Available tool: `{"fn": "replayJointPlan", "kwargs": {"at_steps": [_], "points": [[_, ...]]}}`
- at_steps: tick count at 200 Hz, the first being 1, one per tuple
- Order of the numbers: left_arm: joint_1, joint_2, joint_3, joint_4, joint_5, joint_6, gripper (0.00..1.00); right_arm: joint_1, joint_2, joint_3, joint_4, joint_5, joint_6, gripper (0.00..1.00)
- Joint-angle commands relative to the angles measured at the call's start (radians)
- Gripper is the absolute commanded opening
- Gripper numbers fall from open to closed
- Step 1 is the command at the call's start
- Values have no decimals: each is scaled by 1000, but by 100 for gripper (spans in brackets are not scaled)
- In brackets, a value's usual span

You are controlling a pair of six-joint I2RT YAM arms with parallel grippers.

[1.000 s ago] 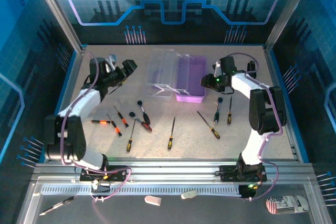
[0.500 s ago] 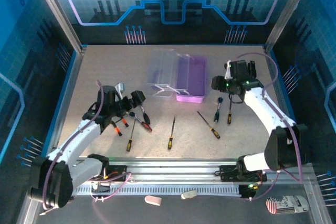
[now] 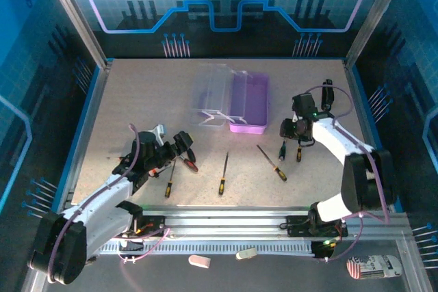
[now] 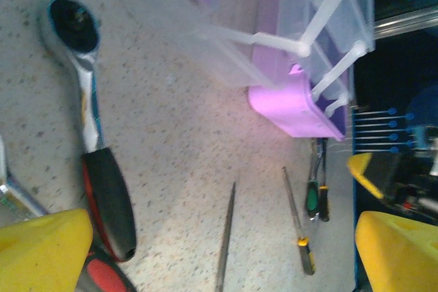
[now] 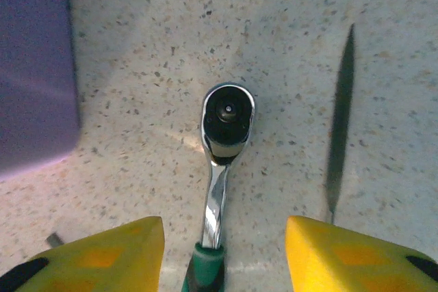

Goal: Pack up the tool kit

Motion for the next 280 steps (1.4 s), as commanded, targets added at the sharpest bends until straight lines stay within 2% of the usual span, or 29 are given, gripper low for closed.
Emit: {"fn": "replayJointPlan", "kwargs": {"at_steps": [1, 10, 30, 54, 92, 118, 185, 244, 280], "points": [[-4, -14, 21, 29, -17, -21, 99, -5, 86, 62, 16, -1, 0, 48], [-4, -21, 29, -9, -24, -17, 99, -7, 122, 71, 22, -2, 8, 43], [-4, -46, 33, -54, -26, 6, 99, -7, 191, 94, 23, 1, 7, 41], [-4, -76, 24, -64, -83, 33, 99, -12, 259, 123, 18, 18, 14, 37], [-2, -66, 77, -76, -85, 70, 99, -24, 292, 144, 18, 7, 24, 28], [-2, -33, 106, -67, -86, 86, 99, -28, 322, 163, 6, -19, 20, 18], [4, 66, 149, -121, -103, 54, 99, -28, 236, 186, -8, -8, -2, 14], [21, 53, 193, -251, -155, 49, 99, -4, 193, 196, 1, 7, -3, 13], [27, 58, 181, -225, -150, 15, 99, 2, 162, 197, 12, 11, 4, 12]]}}
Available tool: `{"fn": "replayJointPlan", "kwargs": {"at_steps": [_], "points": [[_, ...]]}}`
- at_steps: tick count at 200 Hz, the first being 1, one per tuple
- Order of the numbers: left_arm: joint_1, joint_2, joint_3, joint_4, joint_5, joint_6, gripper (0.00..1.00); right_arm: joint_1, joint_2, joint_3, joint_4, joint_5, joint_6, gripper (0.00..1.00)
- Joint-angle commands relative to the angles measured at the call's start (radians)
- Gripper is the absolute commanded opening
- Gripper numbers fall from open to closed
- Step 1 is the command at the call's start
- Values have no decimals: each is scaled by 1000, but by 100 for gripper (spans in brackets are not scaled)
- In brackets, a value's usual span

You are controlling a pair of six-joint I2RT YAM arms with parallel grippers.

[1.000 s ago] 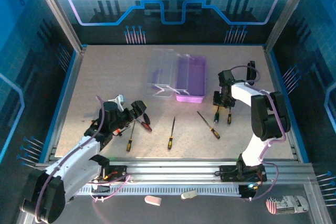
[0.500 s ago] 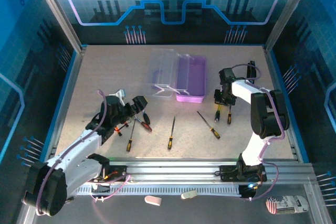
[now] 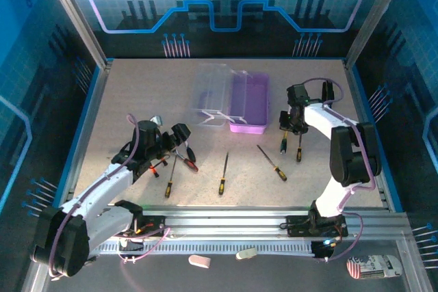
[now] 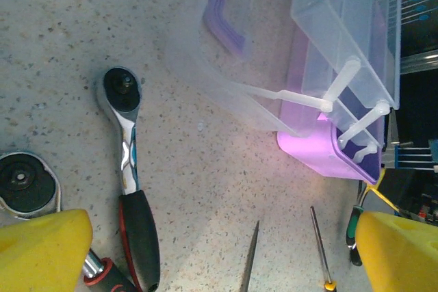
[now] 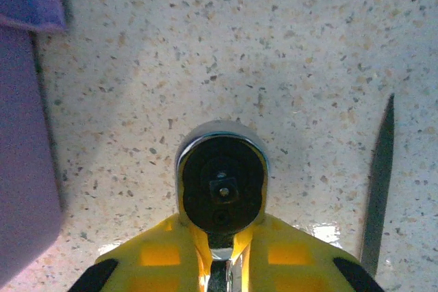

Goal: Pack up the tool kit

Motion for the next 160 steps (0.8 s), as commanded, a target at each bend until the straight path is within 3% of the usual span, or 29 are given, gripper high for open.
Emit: {"fn": "replayJointPlan", "kwargs": {"at_steps": [1, 67, 119, 160], "points": [[9, -6, 16, -15, -18, -29, 99, 14, -52, 32, 13, 12, -3, 12], [15, 38, 50, -19, -16, -44, 99, 75, -56, 216, -53, 28, -15, 11], [18, 31, 48, -41, -13, -52, 99, 141, 28, 413, -77, 12, -6, 11], [20, -12, 36, -68, -12, -55, 99, 160, 179, 575, -73, -61, 28, 10]]}}
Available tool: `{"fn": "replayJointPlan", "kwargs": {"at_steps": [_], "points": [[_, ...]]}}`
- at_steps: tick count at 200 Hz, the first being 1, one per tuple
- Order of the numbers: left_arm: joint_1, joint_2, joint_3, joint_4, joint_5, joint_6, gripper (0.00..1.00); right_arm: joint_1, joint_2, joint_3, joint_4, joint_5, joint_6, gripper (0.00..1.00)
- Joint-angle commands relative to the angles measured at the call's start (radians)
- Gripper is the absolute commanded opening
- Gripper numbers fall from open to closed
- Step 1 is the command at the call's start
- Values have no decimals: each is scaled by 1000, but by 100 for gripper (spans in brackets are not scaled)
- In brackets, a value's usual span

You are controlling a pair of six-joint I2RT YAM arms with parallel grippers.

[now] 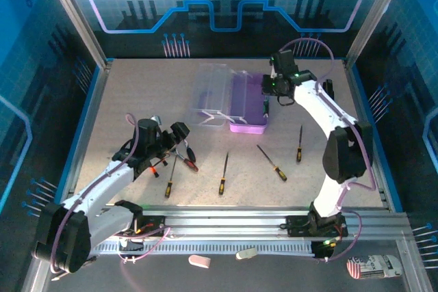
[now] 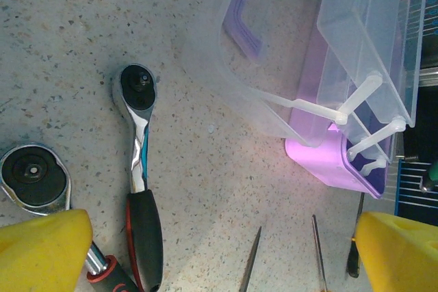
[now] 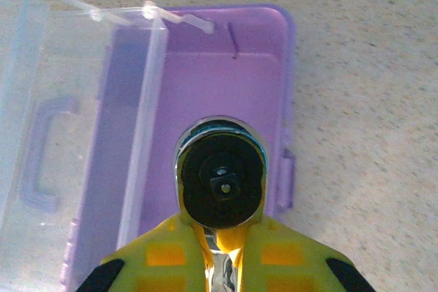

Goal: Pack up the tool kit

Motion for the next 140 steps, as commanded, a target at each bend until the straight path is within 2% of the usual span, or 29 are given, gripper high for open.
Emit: {"fn": "replayJointPlan", "kwargs": {"at_steps": [1, 62, 140], "points": [[9, -40, 12, -39, -5, -10, 99, 13, 91, 93, -8, -51, 27, 10], [12, -153, -35, -84, -21, -5, 99, 17, 336, 317, -49, -117, 51, 10], [13, -227, -26, -157, -26, 18, 99, 14, 489, 380, -44, -179, 113, 11]]}}
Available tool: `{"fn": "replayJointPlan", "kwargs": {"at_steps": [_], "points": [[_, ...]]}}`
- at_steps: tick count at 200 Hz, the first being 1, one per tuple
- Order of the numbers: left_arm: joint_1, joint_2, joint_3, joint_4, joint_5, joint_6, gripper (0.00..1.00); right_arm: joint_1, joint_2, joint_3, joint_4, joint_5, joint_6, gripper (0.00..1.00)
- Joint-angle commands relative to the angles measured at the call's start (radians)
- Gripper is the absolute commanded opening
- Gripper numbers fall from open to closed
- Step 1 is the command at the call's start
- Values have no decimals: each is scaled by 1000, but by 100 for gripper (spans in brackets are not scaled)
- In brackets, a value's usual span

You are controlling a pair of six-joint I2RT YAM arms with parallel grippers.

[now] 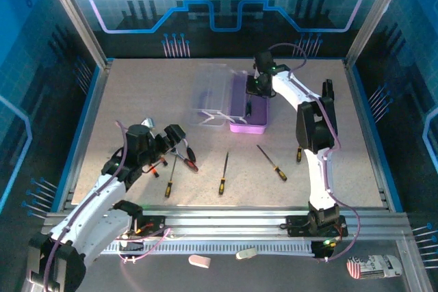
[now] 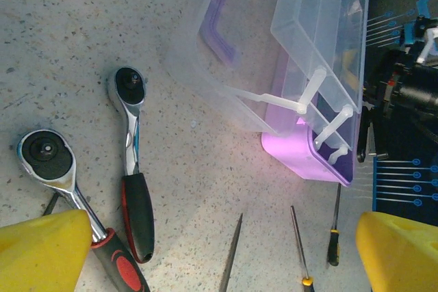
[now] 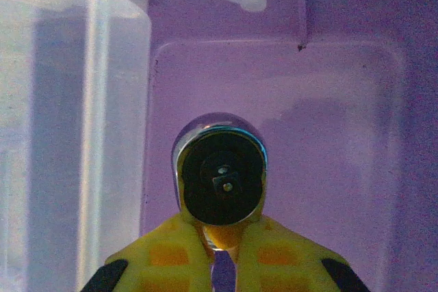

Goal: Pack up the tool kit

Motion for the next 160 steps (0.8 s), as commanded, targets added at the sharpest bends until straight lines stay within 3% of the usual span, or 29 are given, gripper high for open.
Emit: {"fn": "replayJointPlan", "kwargs": {"at_steps": [1, 72, 160], "points": [[11, -15, -8, -40, -15, 13, 99, 9, 31, 41, -7, -51, 29, 11], [12, 2, -16, -12, -2, 8, 99, -11, 100, 79, -41, -110, 23, 17], [11, 40, 19, -6, 32, 7, 99, -20, 7, 44, -33, -109, 16, 32]]}}
